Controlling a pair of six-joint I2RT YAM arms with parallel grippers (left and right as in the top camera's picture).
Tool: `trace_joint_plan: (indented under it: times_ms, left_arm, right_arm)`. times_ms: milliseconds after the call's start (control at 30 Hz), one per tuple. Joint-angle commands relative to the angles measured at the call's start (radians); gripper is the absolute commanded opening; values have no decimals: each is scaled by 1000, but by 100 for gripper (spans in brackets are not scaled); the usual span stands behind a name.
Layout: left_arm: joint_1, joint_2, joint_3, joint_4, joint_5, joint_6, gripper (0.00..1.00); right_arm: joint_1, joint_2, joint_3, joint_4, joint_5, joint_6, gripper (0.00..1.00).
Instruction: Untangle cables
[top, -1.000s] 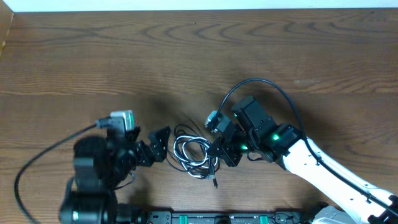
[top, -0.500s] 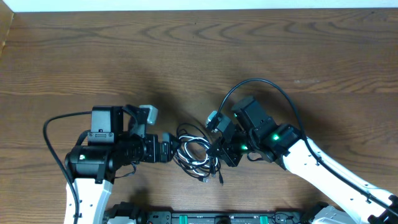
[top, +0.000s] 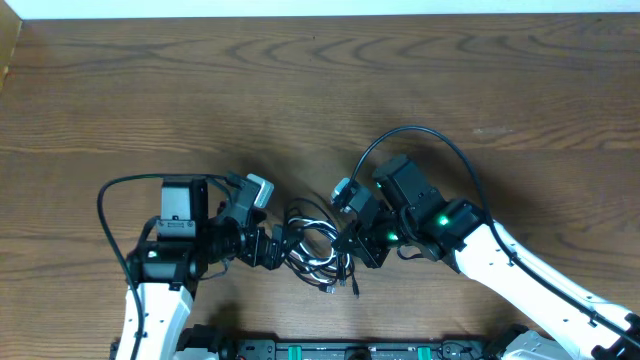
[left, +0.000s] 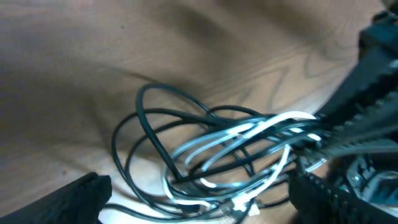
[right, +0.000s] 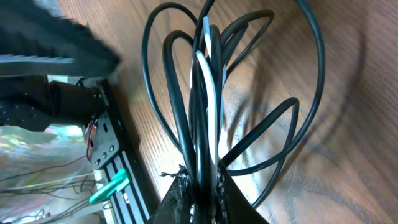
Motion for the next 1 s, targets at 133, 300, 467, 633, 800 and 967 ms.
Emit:
trace_joint_plan:
  times_ms: [133, 300, 467, 633, 800, 967]
  left_arm:
    - [2, -1, -72, 105, -6, -27, 99]
    - [-19, -1, -91, 109, -5, -27, 100]
    - [-114, -1, -91, 134, 9, -26, 100]
    - [-214, 0, -91, 161, -89, -28, 93]
    - [-244, 1, -91, 161, -243, -111, 93]
    - [-244, 18, -91, 161, -246, -157, 93]
  right_arm:
    - [1, -7, 13, 9, -34, 18, 9]
    - [1, -7, 13, 27, -35, 29, 10]
    - [1, -7, 13, 45, -42, 37, 11]
    - [1, -7, 13, 43, -42, 74, 8]
    - [1, -7, 13, 40, -42, 89, 9]
    - [1, -7, 13, 39, -13, 106, 20]
